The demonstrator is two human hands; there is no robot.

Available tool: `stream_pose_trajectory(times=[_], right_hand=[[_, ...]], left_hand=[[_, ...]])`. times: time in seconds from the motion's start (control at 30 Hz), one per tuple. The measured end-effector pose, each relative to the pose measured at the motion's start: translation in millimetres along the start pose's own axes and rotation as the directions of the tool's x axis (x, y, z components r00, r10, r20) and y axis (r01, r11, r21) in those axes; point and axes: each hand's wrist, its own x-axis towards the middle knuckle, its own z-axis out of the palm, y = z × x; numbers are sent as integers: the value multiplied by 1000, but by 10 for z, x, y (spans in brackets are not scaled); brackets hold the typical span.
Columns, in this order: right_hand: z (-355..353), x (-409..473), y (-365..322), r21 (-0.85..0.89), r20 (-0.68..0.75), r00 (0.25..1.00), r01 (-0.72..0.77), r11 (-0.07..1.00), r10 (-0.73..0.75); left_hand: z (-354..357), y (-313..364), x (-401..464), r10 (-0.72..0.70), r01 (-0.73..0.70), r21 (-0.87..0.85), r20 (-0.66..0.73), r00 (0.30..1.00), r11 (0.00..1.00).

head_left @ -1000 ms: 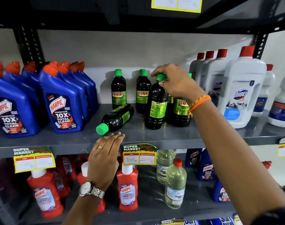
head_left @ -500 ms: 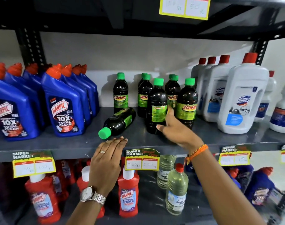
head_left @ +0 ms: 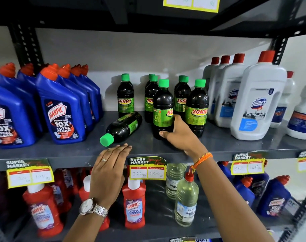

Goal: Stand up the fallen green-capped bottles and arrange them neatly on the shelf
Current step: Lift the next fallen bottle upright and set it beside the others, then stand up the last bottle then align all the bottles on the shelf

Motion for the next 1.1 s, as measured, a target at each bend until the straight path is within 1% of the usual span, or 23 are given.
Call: stream_pose_trajectory(times=[0.07, 0.2, 0.27, 0.37, 0.43, 0.5, 0.6, 0.67, 0.7, 0.73, 0.77, 0.8, 0.83, 0.87, 0.9, 0.93, 0.97, 1.0, 1.03, 1.1], right_hand=[[-26, -19, -13, 10, -10, 1000, 0, 1000, 0], [55, -59, -70, -175, -129, 987, 68, 982, -91], [61, -63, -81, -166, -112, 990, 72, 983, -91], [1, -63, -77, -92, -18, 999, 43, 995, -45], [-4, -75, -85, -110, -48, 998, 44, 993, -50], [37, -88, -102, -173, -96, 993, 57, 983, -75], [67, -123, -130, -199, -103, 992, 51, 979, -73], [50, -209, -174, -208, -129, 989, 50, 977, -78], [50, -281, -215, -239, -185, 976, 66, 969, -112], [46, -367, -278, -278, -263, 949, 100, 955, -176], [64, -454, -374, -315, -334, 904, 162, 935, -269], [93, -508, -484, -347, -356, 854, 257, 902, -380], [133, -525, -597, -374, -298, 827, 358, 855, -477], [185, -494, -703, -384, -173, 825, 446, 808, -537], [236, -441, -802, -394, 2, 835, 506, 767, -550], [302, -380, -899, -422, 194, 838, 541, 728, -511], [371, -308, -976, -461, 364, 822, 568, 682, -439], [436, -226, -1041, -496, 489, 793, 595, 632, -364], [494, -148, -1100, -514, 572, 761, 623, 590, -305], [583, -19, -1176, -504, 659, 707, 668, 547, -257]], left_hand=[[-5, 1, -4, -1, 1, -2, 23, 1000, 1000], [-40, -2, 14, 4, -4, -3, 63, 998, 1000], [-70, -12, 21, 13, -13, 1, 99, 995, 1000], [-136, -52, 26, 59, -63, 21, 174, 983, 998], [-170, -84, 22, 99, -104, 12, 212, 972, 994], [-192, -127, 5, 135, -134, -21, 219, 966, 991], [-228, -222, -65, 129, -117, -89, 150, 980, 989], [-276, -303, -159, 82, -78, -115, 33, 996, 990], [-306, -347, -196, 50, -53, -116, -23, 998, 992], [-331, -386, -214, 15, -22, -114, -60, 998, 993], [-358, -433, -218, -22, 14, -105, -76, 997, 994], [-373, -483, -202, -57, 50, -90, -71, 996, 995], [-380, -536, -188, -85, 82, -68, -48, 995, 994], [-380, -587, -178, -103, 102, -41, -9, 995, 994], [-375, -622, -168, -106, 106, -8, 37, 994, 994], [-375, -654, -177, -98, 96, 28, 81, 992, 995], [-373, -678, -192, -83, 77, 59, 116, 990, 995], [-373, -696, -204, -71, 60, 79, 143, 987, 995], [-380, -711, -212, -64, 50, 90, 162, 985, 995], [-393, -744, -212, -56, 38, 96, 192, 980, 995]])
